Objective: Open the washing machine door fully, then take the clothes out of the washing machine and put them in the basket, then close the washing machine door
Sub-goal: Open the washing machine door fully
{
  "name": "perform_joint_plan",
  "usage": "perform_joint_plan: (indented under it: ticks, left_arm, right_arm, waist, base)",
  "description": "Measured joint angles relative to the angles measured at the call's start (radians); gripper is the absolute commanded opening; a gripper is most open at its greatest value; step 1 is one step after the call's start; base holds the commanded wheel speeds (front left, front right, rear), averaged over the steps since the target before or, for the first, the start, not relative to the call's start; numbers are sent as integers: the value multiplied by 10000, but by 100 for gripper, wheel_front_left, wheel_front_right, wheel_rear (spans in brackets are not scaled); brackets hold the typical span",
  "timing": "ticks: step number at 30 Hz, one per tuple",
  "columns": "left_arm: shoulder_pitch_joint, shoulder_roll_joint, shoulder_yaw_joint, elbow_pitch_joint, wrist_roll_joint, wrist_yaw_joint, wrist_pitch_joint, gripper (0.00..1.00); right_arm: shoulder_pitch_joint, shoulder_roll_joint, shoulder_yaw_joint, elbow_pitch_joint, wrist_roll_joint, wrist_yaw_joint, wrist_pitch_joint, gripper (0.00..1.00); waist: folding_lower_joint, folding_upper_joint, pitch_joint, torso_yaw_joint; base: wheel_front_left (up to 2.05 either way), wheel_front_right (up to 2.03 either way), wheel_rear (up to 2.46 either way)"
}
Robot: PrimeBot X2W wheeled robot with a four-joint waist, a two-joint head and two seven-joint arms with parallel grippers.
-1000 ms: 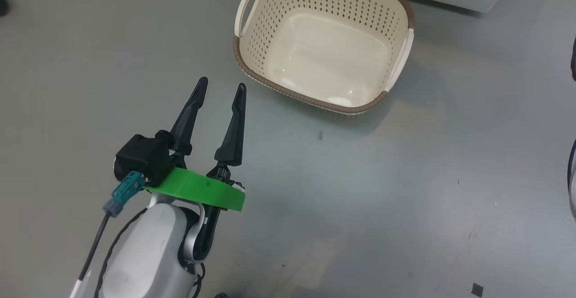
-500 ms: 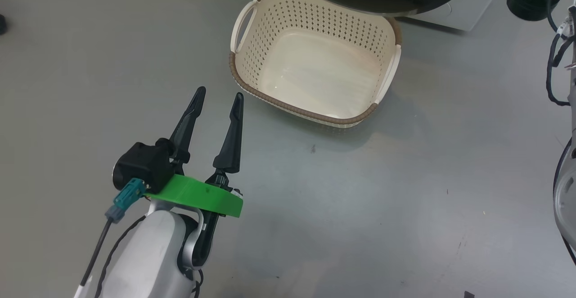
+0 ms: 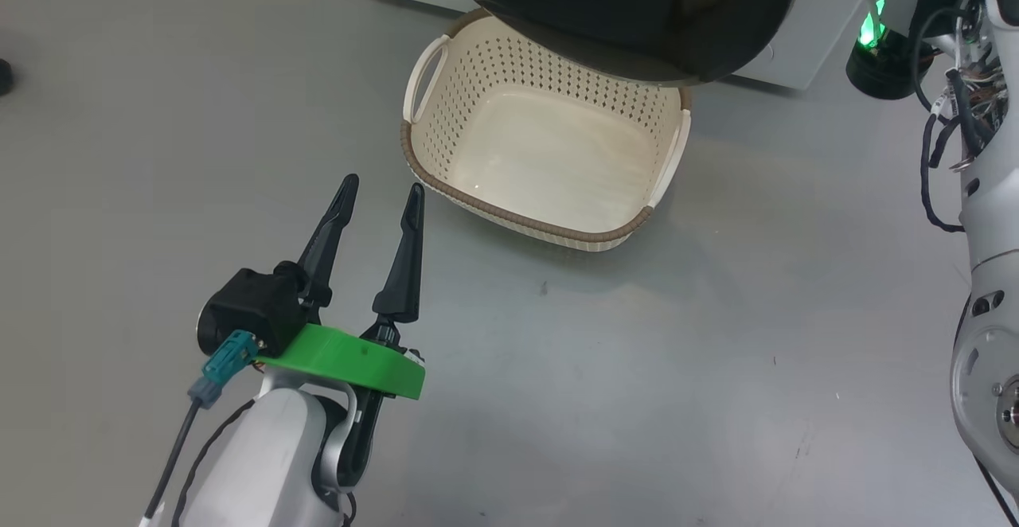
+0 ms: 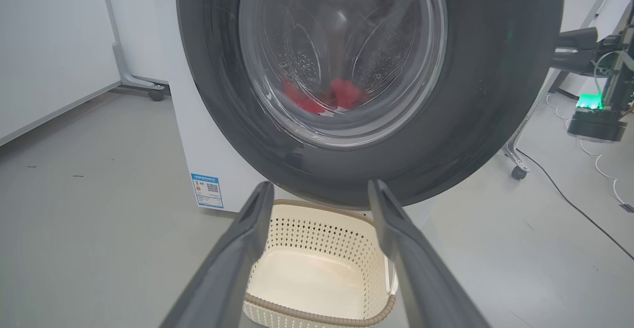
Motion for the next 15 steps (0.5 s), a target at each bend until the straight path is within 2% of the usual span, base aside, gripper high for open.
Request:
perform_joint_plan:
  ticks: [15]
  left_arm:
    - [367,10,73,50,159,-2,0,100]
  right_arm:
    - [568,132,198,167,159,48,368,0]
  waist:
    - [0,0,-511,-169]
  base:
    - [0,0,0]
